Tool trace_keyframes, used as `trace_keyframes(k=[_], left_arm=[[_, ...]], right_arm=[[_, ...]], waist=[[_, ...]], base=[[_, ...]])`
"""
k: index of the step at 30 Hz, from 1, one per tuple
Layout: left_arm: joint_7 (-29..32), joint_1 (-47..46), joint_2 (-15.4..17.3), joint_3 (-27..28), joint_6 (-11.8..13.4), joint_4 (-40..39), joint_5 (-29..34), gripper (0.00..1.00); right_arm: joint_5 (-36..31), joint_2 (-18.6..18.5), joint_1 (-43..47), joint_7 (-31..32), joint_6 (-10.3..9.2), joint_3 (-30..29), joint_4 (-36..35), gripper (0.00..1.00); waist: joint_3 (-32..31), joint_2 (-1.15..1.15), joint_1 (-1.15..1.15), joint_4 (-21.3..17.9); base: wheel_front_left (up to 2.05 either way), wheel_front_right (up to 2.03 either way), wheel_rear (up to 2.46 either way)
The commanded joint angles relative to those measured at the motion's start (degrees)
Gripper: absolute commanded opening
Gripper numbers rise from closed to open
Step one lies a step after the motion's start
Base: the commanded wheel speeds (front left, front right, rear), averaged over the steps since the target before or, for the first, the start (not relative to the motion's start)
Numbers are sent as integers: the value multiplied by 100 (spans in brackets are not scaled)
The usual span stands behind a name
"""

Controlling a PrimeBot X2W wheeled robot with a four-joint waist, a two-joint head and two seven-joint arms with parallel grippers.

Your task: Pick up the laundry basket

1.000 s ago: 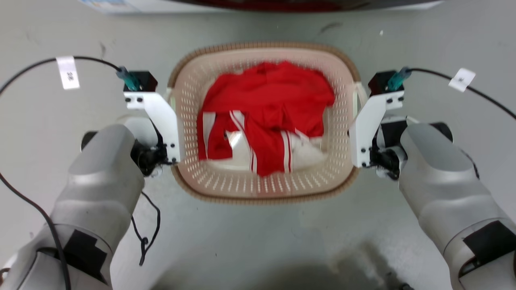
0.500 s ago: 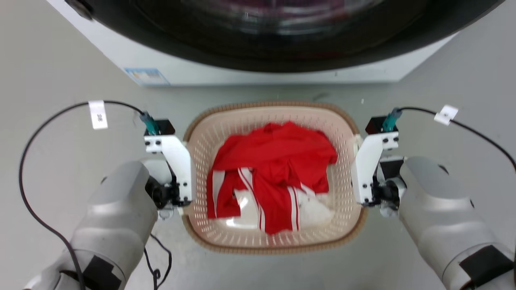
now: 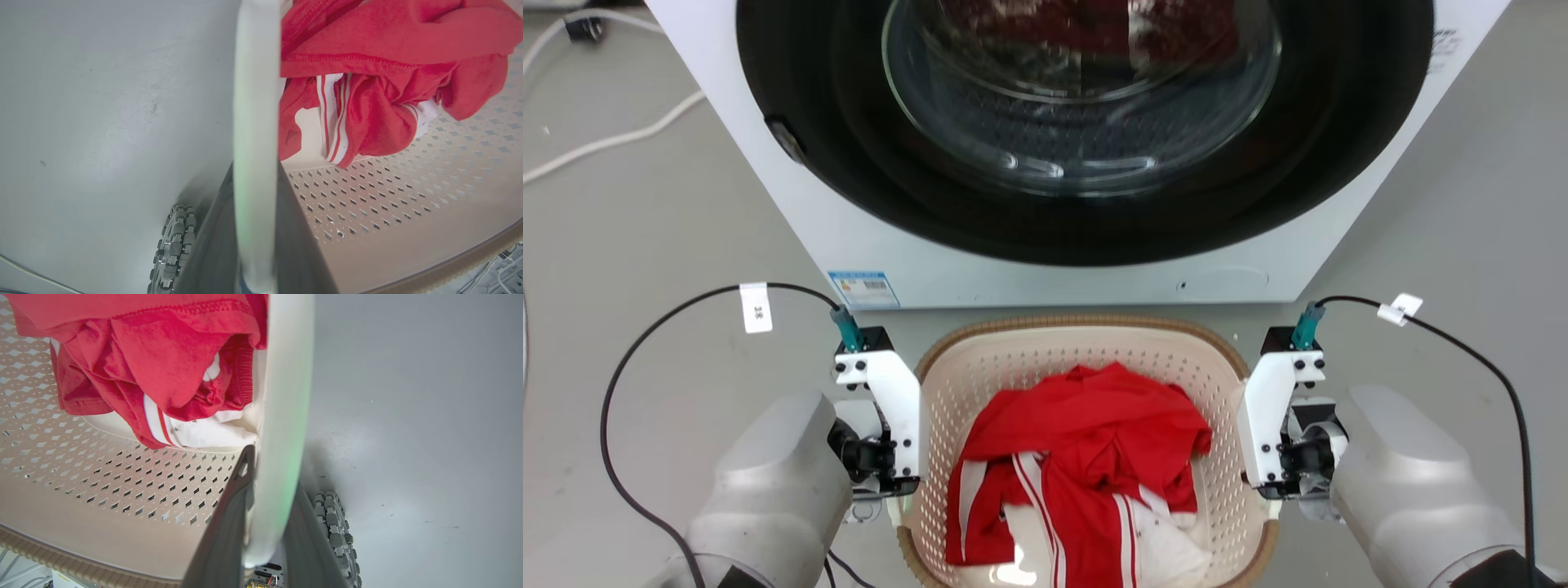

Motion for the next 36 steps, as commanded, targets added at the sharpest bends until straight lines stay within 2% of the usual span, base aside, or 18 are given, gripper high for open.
trace_keyframes(k=[1, 7, 17, 36], left_arm=[[19, 46, -80, -9, -24, -32, -51, 0], [212, 274, -99, -65, -24, 51, -153, 0], [583, 565, -157, -54, -24, 191, -346, 0], [684, 721, -241, -44, -24, 296, -464, 0]], right_arm=[[22, 64, 61, 27, 16, -16, -36, 0], [60, 67, 286, 494, 16, -171, -34, 0], [-37, 72, 577, 886, 16, -309, -36, 0], [117, 83, 721, 1027, 17, -233, -35, 0]], waist=[[-251, 0, 1, -11], [-757, 0, 1, -21], [-1347, 0, 1, 9], [-1621, 0, 1, 23]], base=[[0, 0, 0], [0, 0, 0], [0, 0, 0], [0, 0, 0]])
